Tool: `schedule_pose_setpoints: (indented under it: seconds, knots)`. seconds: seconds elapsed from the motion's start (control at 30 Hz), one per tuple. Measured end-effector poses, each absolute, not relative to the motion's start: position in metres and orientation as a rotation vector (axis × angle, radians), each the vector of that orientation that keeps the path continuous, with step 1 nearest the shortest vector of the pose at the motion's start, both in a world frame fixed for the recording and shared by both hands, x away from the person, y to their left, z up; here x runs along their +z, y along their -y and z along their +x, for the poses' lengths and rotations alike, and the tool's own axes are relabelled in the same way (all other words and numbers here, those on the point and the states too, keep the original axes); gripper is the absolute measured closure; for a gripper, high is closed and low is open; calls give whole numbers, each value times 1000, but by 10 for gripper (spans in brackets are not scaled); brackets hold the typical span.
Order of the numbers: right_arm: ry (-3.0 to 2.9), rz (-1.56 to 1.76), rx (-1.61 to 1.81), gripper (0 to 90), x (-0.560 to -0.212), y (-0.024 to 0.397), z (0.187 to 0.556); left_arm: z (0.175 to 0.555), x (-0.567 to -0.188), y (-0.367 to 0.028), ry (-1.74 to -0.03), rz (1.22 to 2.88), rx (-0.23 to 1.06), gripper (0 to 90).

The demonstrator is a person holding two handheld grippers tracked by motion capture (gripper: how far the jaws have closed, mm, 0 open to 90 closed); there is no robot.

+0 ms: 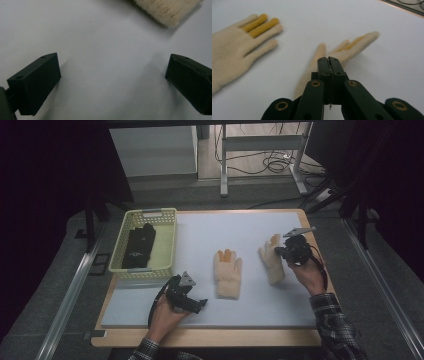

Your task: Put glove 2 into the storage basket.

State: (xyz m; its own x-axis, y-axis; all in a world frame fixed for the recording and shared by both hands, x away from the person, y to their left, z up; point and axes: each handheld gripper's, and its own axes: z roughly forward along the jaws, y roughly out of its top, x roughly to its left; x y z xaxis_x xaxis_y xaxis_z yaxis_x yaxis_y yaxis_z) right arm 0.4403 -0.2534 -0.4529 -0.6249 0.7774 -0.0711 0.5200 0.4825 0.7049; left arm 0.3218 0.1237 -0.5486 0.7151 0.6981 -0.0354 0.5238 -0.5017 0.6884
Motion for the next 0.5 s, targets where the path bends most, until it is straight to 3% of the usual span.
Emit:
schedule_pose_setpoints:
  seconds: [0.5]
  knots:
    - [-2488, 979, 991, 855, -476, 182, 444, 322, -549, -124, -922, 2221, 324, 0]
